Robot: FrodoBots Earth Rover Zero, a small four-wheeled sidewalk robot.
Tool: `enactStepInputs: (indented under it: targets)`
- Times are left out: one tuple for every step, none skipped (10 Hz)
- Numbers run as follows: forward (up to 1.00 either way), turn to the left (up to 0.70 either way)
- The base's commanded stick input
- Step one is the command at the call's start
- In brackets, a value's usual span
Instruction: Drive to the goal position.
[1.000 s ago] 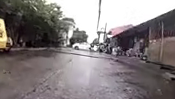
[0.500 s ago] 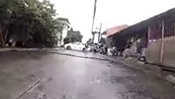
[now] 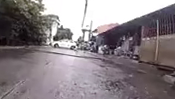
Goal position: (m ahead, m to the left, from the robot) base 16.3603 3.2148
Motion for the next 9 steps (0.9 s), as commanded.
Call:
enactStepInputs:
  targets:
    - [1.00, -0.27]
    - [1.00, -0.27]
    - [1.00, -0.27]
    - [1.00, -0.27]
    - [1.00, -0.27]
    - [1.00, -0.27]
    - [1.00, -0.27]
    - [1.00, 0.00]
    - [1.00, 0.00]
